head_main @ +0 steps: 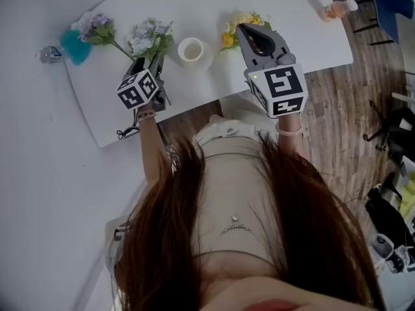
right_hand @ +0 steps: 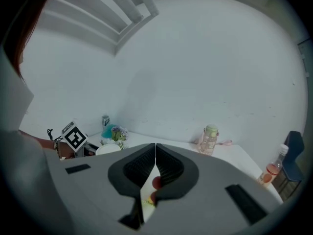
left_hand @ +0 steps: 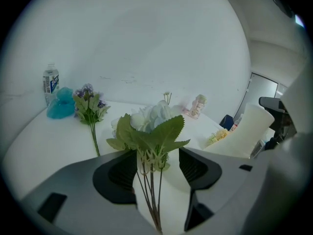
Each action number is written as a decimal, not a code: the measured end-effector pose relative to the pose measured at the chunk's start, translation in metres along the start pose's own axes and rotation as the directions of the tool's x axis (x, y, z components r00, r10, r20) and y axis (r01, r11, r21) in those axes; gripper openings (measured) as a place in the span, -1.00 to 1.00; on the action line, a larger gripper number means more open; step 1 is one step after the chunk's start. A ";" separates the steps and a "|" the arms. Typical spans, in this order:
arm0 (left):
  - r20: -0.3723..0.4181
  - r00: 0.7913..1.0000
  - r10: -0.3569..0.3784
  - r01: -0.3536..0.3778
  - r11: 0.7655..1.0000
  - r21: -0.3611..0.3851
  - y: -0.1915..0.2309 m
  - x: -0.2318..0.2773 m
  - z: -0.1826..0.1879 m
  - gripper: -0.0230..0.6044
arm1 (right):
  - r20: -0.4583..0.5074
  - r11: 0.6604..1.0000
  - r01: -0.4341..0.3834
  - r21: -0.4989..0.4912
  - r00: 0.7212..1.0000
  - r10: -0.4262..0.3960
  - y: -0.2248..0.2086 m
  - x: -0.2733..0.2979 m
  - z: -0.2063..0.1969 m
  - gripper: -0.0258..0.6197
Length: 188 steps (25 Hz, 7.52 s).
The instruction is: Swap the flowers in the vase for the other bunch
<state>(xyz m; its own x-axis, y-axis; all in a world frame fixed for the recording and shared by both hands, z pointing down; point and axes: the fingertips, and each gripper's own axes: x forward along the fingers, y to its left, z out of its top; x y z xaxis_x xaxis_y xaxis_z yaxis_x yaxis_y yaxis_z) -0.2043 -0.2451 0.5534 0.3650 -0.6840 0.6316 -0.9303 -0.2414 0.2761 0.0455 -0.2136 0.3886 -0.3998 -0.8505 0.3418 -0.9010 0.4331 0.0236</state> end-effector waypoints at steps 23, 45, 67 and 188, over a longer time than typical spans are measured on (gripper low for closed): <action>0.031 0.999 0.034 -0.031 0.996 -0.087 0.001 -0.035 -0.030 -0.03 | 0.023 1.000 -0.001 -0.022 1.000 0.002 0.019 -0.064 -0.005 -0.83; 0.161 0.986 0.048 -0.044 0.999 -0.025 -0.033 -0.111 -0.031 -0.34 | 0.094 0.999 0.024 0.027 0.995 -0.026 0.040 -0.125 -0.005 -0.83; 0.345 0.937 -0.052 -0.002 0.988 0.155 -0.083 -0.230 -0.029 -0.58 | 0.110 0.996 0.065 0.063 0.991 -0.071 0.103 -0.183 -0.010 -0.83; 0.305 0.893 0.331 -0.343 0.939 -0.015 -0.082 -0.115 0.049 -0.91 | -0.546 0.965 -0.258 -0.045 0.816 0.192 -0.082 0.012 -0.202 -0.18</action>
<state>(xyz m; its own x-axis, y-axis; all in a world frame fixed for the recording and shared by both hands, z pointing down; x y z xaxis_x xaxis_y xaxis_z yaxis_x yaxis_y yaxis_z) -0.1716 -0.1809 0.4226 0.0073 -0.9006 0.4346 -0.9984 0.0178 0.0535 0.1484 -0.1992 0.5805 -0.4074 -0.4476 0.7960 -0.7591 0.6506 -0.0227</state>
